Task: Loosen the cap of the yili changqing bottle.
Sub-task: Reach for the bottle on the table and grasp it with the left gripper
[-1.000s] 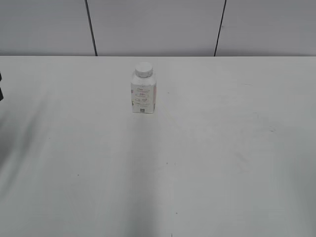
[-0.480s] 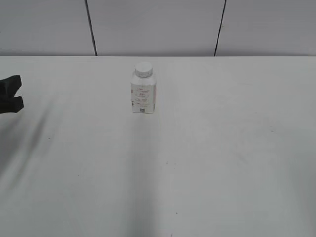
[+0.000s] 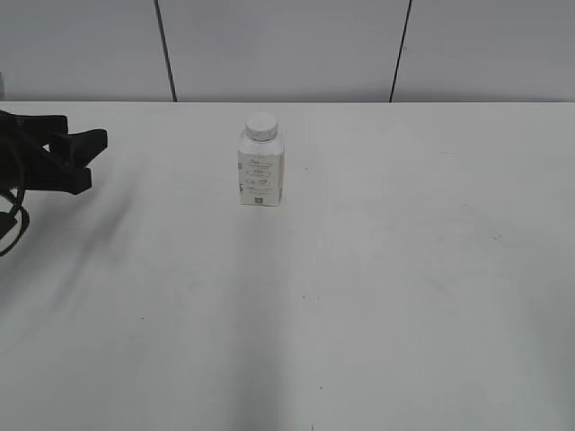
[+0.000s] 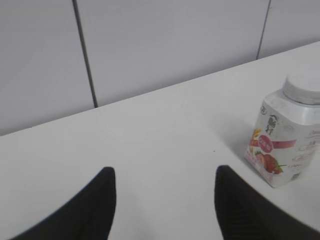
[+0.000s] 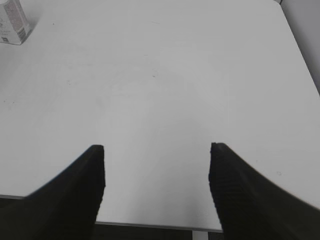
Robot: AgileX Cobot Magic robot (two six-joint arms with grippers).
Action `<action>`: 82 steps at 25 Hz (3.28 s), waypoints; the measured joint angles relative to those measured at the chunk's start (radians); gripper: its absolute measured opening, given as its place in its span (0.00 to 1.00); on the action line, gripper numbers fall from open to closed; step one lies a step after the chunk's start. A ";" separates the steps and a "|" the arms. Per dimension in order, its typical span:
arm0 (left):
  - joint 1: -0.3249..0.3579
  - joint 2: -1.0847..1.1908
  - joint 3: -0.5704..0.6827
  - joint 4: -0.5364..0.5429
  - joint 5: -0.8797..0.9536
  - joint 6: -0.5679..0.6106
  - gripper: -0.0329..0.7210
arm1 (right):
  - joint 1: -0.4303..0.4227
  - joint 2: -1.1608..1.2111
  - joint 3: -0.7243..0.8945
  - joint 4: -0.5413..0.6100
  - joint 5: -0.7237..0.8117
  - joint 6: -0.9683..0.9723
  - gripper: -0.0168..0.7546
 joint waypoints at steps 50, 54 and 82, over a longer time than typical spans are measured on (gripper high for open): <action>-0.151 0.717 -0.907 0.721 -0.163 -0.426 0.83 | 0.000 0.000 0.000 0.000 0.000 0.000 0.69; -0.151 0.717 -0.910 0.722 -0.210 -0.428 0.83 | 0.000 0.000 0.000 0.000 0.000 0.000 0.69; -0.202 0.717 -0.915 0.766 -0.224 -0.497 0.58 | 0.000 0.000 0.000 0.000 0.000 0.000 0.69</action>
